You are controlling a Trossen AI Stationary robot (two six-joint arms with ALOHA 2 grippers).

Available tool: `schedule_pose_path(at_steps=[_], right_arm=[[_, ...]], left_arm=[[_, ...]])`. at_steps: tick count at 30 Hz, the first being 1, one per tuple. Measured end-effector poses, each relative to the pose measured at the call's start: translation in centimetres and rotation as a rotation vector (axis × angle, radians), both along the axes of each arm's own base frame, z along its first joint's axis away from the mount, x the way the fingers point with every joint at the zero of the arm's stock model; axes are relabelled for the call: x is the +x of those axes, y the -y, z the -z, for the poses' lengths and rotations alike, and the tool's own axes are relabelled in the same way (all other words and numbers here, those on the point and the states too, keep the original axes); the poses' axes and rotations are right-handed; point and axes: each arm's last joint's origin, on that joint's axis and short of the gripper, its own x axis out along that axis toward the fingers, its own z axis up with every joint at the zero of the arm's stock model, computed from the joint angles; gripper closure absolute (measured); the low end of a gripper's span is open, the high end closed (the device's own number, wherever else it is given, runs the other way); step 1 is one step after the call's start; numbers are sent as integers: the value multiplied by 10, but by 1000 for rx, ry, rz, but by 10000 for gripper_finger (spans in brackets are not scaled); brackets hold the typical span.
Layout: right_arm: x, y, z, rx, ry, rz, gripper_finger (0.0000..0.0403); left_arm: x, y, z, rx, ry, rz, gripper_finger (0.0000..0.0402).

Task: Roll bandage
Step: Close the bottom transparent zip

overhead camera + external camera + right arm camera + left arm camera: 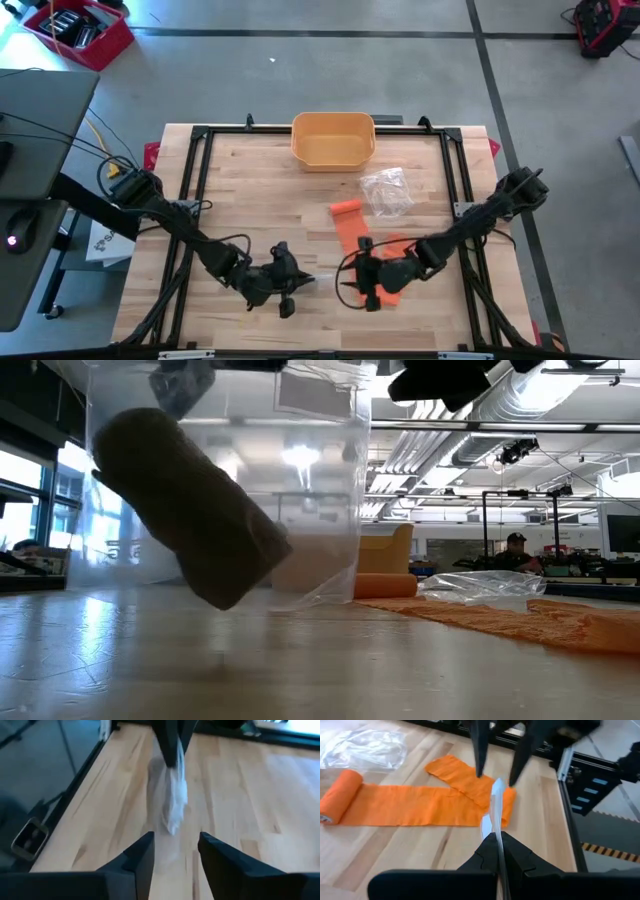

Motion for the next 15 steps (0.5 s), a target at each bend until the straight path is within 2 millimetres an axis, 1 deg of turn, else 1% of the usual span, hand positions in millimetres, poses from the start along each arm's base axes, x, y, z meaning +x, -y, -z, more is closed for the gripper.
schedule_pose_path(at_steps=[3,7,10,15], right_arm=[[6,-13,9,10,66,28,267],[11,-22,17,0,147,92,300],[11,-23,18,-17,163,129,334],[12,-24,15,-3,185,131,393]], left_arm=[[0,0,0,-3,3,-4,401],[0,0,0,-6,3,-6,401],[0,0,0,-3,-1,-7,402],[0,0,0,-1,-1,-9,401]])
